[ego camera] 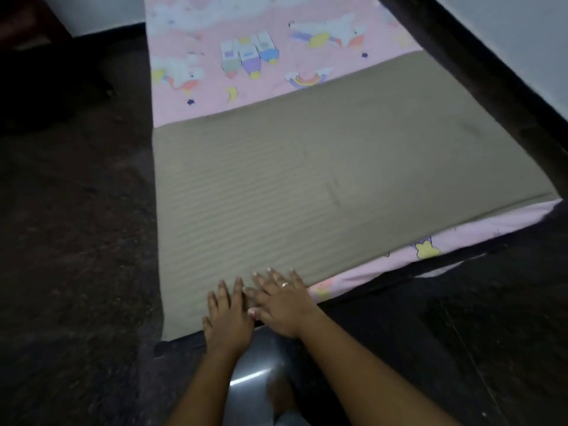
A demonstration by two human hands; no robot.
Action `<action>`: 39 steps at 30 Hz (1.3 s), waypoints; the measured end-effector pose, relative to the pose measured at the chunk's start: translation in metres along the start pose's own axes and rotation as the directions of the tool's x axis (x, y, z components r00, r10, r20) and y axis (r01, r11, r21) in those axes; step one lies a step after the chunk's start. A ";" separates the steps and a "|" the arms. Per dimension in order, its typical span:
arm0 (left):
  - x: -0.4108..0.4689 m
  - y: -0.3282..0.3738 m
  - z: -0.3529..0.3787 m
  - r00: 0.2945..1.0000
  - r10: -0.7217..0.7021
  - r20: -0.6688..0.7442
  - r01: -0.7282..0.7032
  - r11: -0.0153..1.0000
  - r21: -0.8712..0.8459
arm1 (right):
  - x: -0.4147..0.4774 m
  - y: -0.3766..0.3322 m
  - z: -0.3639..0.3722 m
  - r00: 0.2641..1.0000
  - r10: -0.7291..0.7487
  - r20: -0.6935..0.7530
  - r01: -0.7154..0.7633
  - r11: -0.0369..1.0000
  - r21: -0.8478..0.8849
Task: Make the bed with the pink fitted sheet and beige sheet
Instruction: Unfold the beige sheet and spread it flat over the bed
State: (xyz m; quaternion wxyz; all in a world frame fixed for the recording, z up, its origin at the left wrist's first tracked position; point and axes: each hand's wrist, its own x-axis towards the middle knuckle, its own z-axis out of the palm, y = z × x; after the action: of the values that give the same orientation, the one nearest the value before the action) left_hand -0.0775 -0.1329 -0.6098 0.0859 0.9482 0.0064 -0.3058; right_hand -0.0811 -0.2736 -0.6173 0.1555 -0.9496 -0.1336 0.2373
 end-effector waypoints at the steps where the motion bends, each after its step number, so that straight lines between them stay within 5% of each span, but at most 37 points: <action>1: -0.006 0.003 -0.008 0.999 0.012 0.044 -0.012 1.000 -0.007 | -0.006 -0.001 -0.011 0.999 -0.010 0.035 0.009 0.999 0.042; 11: -0.101 0.023 -0.131 0.980 -0.035 -0.194 0.020 0.997 -0.079 | -0.082 -0.011 -0.154 0.951 0.241 -0.192 -0.223 0.968 0.114; 23: -0.180 0.001 -0.222 0.957 -0.003 -0.291 -0.033 0.992 -0.119 | -0.127 -0.100 -0.240 0.944 0.277 -0.177 -0.251 0.955 0.157; 31: -0.145 -0.064 -0.270 0.953 0.048 -0.298 -0.087 0.989 -0.120 | -0.066 -0.171 -0.252 0.936 0.316 -0.158 -0.292 0.943 0.158; 39: -0.067 -0.222 -0.362 0.935 0.154 -0.318 -0.138 0.988 0.070 | 0.075 -0.284 -0.278 0.897 0.393 -0.201 -0.351 0.912 0.214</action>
State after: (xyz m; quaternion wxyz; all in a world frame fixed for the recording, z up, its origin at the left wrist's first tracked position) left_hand 0.0633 0.1486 -0.3170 0.0839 0.9850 -0.0572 -0.1394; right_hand 0.0691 -0.0530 -0.3127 0.2035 -0.9621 0.0917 0.1568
